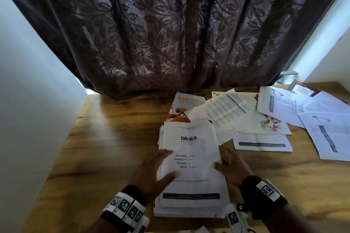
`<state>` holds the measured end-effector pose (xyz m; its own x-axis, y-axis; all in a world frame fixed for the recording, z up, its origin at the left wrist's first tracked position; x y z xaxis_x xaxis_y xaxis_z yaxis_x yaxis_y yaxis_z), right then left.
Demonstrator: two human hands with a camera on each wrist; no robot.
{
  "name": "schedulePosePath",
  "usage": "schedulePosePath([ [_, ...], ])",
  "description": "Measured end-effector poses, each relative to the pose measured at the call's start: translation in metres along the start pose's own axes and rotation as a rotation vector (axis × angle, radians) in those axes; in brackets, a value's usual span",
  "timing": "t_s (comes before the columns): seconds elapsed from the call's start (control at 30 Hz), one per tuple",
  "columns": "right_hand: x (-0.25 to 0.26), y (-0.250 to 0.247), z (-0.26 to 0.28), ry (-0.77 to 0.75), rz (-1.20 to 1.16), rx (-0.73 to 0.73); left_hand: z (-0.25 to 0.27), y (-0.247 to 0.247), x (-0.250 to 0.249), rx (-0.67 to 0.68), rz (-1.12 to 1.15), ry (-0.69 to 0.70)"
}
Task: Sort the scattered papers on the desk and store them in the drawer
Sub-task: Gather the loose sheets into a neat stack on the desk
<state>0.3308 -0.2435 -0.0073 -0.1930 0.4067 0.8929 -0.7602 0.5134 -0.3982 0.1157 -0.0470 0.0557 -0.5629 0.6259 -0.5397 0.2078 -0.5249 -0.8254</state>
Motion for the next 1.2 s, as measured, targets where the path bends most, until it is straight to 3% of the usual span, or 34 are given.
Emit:
schedulePosePath([
  [0.07,-0.002,0.003,0.005,0.022,0.061,0.034,-0.011,0.006,0.017,-0.036,0.047,-0.121],
  [0.2,0.007,0.01,0.014,0.045,0.259,0.074,-0.02,0.023,0.038,0.064,0.136,-0.346],
  [0.33,0.009,0.005,0.015,0.02,0.453,0.038,-0.026,0.031,0.044,0.078,0.159,-0.555],
  [0.57,0.001,0.016,0.01,0.003,0.582,0.128,-0.037,0.041,0.033,0.127,0.154,-0.668],
  [0.83,-0.001,0.015,0.012,-0.027,0.565,0.137,-0.036,0.045,0.019,0.015,0.558,-0.561],
  [1.0,0.0,0.01,0.011,-0.023,0.458,0.095,-0.03,0.045,0.03,0.135,0.663,-0.538],
  [1.1,0.011,0.007,0.01,0.004,0.052,0.038,-0.02,0.02,0.02,0.161,0.69,-0.437],
  [1.2,0.043,0.02,0.004,0.017,-0.368,0.126,-0.006,-0.016,0.018,0.097,0.691,-0.34],
])
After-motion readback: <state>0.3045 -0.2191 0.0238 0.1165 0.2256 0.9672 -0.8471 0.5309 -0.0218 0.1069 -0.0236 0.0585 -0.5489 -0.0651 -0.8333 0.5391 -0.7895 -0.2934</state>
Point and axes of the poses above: each hand's wrist, its own z-axis away from the middle knuckle, its own y-axis out of the palm, x = y × z, the point moved 4 cm from there along -z, towards the middle knuckle, and after that the axes turned 15 degrees about -y, right-handed, at the moved point
